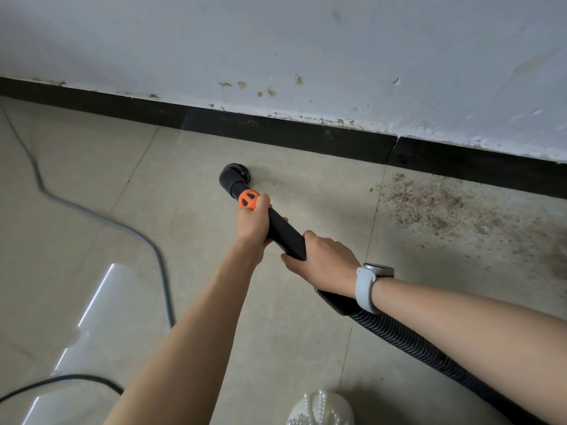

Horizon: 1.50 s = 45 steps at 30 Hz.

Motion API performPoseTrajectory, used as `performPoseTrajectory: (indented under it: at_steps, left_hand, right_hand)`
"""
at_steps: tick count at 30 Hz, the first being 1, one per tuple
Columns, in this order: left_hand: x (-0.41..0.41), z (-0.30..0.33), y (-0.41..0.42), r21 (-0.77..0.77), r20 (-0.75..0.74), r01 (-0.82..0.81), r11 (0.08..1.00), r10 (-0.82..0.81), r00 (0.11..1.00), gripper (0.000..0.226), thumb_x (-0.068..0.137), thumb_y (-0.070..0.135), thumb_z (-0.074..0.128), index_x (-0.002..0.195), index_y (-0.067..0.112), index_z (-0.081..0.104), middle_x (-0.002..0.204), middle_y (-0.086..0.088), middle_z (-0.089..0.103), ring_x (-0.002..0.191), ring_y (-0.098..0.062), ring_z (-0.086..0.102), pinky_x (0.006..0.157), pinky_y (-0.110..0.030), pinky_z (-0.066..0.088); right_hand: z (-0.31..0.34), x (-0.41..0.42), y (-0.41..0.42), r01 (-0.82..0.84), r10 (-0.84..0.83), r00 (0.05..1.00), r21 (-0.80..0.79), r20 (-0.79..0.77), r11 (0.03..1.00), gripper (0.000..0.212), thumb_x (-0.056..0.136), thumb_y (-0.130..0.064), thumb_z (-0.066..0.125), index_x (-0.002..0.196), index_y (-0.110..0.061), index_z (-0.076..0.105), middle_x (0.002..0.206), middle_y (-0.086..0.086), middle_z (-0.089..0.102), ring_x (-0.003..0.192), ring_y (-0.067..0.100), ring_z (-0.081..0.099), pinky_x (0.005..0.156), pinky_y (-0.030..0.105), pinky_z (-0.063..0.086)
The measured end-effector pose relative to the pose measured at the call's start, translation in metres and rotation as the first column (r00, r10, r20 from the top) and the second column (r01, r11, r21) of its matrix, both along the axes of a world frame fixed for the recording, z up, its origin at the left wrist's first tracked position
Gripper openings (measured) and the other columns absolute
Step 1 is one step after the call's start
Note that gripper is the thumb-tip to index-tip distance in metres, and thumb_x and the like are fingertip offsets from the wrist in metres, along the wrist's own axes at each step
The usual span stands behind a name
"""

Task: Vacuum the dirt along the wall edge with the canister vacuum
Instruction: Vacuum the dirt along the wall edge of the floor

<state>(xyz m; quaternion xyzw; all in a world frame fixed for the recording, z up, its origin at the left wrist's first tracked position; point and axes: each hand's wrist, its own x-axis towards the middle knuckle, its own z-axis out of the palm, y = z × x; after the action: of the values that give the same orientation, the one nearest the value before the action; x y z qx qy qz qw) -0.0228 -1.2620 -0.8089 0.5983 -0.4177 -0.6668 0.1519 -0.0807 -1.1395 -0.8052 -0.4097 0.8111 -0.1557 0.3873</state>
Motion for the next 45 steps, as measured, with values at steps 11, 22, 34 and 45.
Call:
performPoseTrajectory:
  at_steps: [11, 22, 34, 45]
  left_hand:
    - [-0.015, 0.005, 0.042, 0.067, -0.040, 0.057, 0.996, -0.054, 0.998, 0.017, 0.090, 0.021, 0.049, 0.100, 0.009, 0.043, 0.083, -0.008, 0.050, 0.053, -0.016, 0.065, 0.052, -0.026, 0.054]
    - [-0.027, 0.009, 0.088, 0.134, -0.067, 0.131, 0.982, -0.123, 0.990, 0.038, 0.093, 0.025, 0.049, 0.123, 0.005, 0.039, 0.092, -0.012, 0.053, 0.060, -0.018, 0.065, 0.054, -0.028, 0.055]
    - [0.023, 0.007, 0.066, 0.048, 0.045, -0.101, 0.994, 0.099, 0.994, 0.012, 0.091, 0.018, 0.048, 0.098, 0.010, 0.041, 0.075, -0.006, 0.050, 0.059, -0.020, 0.064, 0.052, -0.028, 0.050]
    - [0.045, -0.001, 0.069, 0.197, 0.089, 0.022, 0.980, -0.040, 0.995, 0.027, 0.090, 0.035, 0.060, 0.094, 0.009, 0.055, 0.087, -0.005, 0.058, 0.070, -0.016, 0.060, 0.056, -0.026, 0.051]
  right_hand:
    - [0.011, -0.009, 0.049, 0.027, -0.024, 0.996, 0.036, -0.084, 0.999, 0.035, 0.088, -0.052, 0.046, 0.086, -0.017, 0.040, 0.066, -0.004, 0.054, 0.053, 0.016, 0.054, 0.049, 0.028, 0.037]
    - [0.012, -0.018, 0.098, 0.075, -0.066, 0.991, 0.074, -0.117, 0.994, 0.036, 0.086, -0.053, 0.047, 0.073, -0.025, 0.029, 0.063, -0.008, 0.051, 0.051, 0.012, 0.050, 0.046, 0.027, 0.032]
    - [0.007, 0.004, 0.062, -0.126, 0.118, 0.983, 0.043, 0.144, 0.991, 0.034, 0.085, -0.048, 0.053, 0.094, -0.016, 0.044, 0.067, -0.004, 0.055, 0.065, 0.023, 0.059, 0.065, 0.033, 0.046]
    - [0.001, -0.014, 0.106, -0.151, 0.142, 0.986, 0.112, 0.085, 0.982, 0.036, 0.086, -0.051, 0.054, 0.096, -0.017, 0.044, 0.067, -0.006, 0.051, 0.060, 0.018, 0.054, 0.059, 0.029, 0.042]
